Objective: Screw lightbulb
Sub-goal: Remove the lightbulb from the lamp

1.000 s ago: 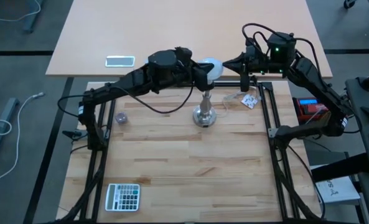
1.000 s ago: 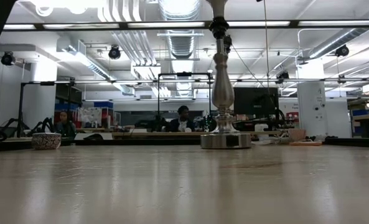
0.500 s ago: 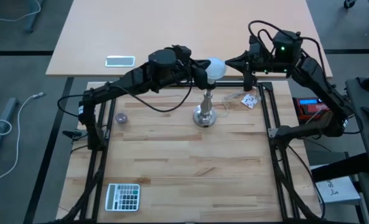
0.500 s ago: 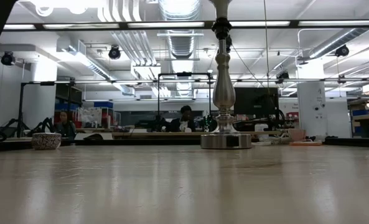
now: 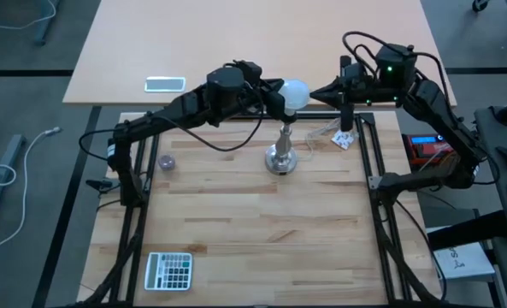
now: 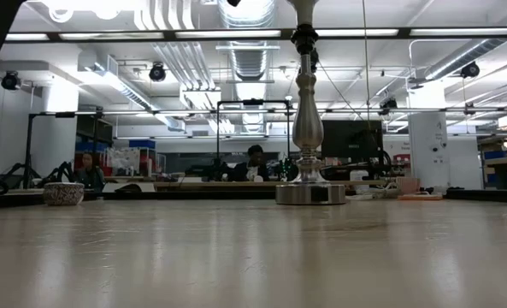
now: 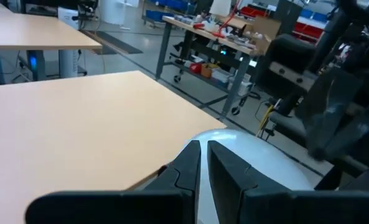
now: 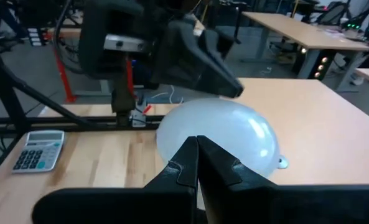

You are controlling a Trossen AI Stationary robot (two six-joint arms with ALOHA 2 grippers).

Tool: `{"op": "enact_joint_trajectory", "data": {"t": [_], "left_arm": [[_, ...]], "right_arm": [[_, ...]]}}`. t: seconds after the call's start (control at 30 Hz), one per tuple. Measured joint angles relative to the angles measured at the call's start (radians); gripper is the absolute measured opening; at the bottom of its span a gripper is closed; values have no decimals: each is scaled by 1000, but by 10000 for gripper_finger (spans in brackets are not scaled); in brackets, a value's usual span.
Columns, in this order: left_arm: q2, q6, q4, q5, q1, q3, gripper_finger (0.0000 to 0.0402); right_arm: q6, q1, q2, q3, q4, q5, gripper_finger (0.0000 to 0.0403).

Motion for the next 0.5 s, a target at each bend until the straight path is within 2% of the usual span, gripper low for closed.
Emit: {"op": "enact_joint_trajectory", "data": {"t": [0.5], "left_arm": [[19,-34,5,27,-3,-2,20]], "right_arm": [[-60,0,-3,-66,9,24,0]]}}
